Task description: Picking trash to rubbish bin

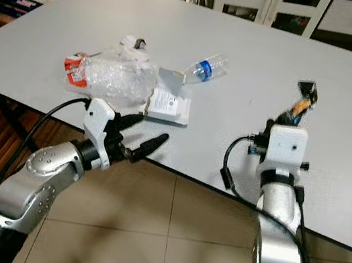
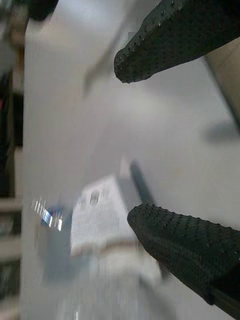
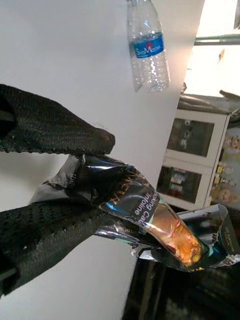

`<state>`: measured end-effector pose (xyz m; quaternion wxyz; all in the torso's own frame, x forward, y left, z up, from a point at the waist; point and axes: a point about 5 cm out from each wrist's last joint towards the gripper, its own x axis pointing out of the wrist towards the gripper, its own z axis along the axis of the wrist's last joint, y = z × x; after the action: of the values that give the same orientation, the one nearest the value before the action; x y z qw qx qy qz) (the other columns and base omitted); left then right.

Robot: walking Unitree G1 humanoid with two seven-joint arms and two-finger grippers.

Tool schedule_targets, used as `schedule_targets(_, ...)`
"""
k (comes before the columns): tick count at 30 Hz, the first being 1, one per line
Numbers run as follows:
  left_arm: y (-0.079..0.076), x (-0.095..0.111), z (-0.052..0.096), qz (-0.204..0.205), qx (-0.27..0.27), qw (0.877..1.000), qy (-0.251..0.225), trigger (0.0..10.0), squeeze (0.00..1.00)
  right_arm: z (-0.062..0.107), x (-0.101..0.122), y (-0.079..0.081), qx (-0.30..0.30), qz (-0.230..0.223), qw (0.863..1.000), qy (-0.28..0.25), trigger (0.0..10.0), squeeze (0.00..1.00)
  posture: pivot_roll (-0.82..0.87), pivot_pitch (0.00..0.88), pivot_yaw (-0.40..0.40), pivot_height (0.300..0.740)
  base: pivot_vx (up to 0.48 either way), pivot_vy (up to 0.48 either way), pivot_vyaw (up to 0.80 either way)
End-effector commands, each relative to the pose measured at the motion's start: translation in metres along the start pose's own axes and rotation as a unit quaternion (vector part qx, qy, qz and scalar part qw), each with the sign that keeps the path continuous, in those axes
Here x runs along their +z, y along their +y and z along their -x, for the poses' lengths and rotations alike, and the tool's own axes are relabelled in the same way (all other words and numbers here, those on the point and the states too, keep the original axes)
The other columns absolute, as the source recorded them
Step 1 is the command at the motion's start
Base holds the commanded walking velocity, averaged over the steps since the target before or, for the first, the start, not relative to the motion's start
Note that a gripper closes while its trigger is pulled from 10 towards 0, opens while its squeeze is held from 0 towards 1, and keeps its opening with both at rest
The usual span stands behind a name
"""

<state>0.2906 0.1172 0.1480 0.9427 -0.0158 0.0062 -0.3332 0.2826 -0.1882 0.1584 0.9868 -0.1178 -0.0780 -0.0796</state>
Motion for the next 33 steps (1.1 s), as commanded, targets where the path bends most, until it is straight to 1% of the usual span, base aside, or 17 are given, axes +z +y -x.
schedule_targets(1,0.006,-0.007,0.003,-0.006,0.053,0.999,0.003,10.0,0.0,0.005,0.006,0.001,-0.008,-0.002,1.0,0.0,10.0,0.0,-0.02,0.051,0.026,0.74,0.0,0.0,0.0)
schedule_targets(2,0.006,-0.007,0.003,-0.006,0.053,0.999,0.003,10.0,0.0,0.005,0.006,0.001,-0.008,-0.002,1.0,0.0,10.0,0.0,-0.02,0.051,0.026,0.74,0.0,0.0,0.0)
schedule_targets(5,0.005,-0.01,0.003,-0.006,0.098,0.995,-0.011,10.0,0.0,0.008,0.007,0.003,-0.007,0.002,1.0,0.008,10.0,0.0,-0.02,0.053,0.024,0.74,0.0,0.0,0.0)
schedule_targets(8,0.004,-0.011,0.004,-0.009,0.133,0.991,-0.024,10.0,0.0,0.008,0.011,0.001,-0.011,0.007,1.0,0.007,10.0,0.0,-0.03,0.057,0.017,0.74,0.0,0.0,0.0)
schedule_targets(12,0.005,-0.013,0.005,-0.015,0.147,0.989,-0.025,10.0,0.0,0.008,0.013,-0.001,-0.013,0.01,1.0,0.006,10.0,0.0,-0.03,0.062,0.004,0.74,0.0,0.0,0.0)
schedule_targets(14,0.007,-0.015,0.007,0.001,0.156,0.987,-0.024,10.0,0.0,0.007,0.015,-0.003,-0.011,0.016,1.0,0.004,10.0,0.0,-0.03,0.061,-0.003,0.74,0.0,0.0,0.0)
schedule_targets(19,0.007,-0.016,0.007,0.006,0.161,0.987,-0.024,10.0,0.0,0.007,0.016,-0.002,-0.007,0.013,1.0,0.009,10.0,0.0,-0.03,0.063,-0.007,0.74,0.0,0.0,0.0)
schedule_targets(21,0.007,-0.017,0.007,0.007,0.163,0.986,-0.024,10.0,0.0,0.006,0.017,0.0,-0.005,0.011,1.0,0.012,10.0,0.0,-0.03,0.063,-0.007,0.74,0.0,0.0,-0.49)
schedule_targets(26,0.003,-0.019,0.004,0.01,0.157,0.987,-0.02,10.0,0.0,0.008,0.015,0.003,-0.005,0.007,1.0,0.023,10.0,0.0,-0.03,0.07,0.0,0.74,0.0,0.0,-0.78)
schedule_targets(33,0.002,-0.019,0.002,0.009,0.152,0.988,-0.016,10.0,0.0,0.01,0.013,0.004,-0.002,0.007,1.0,0.03,10.0,0.0,-0.03,0.07,0.002,0.74,0.0,0.0,-0.8)
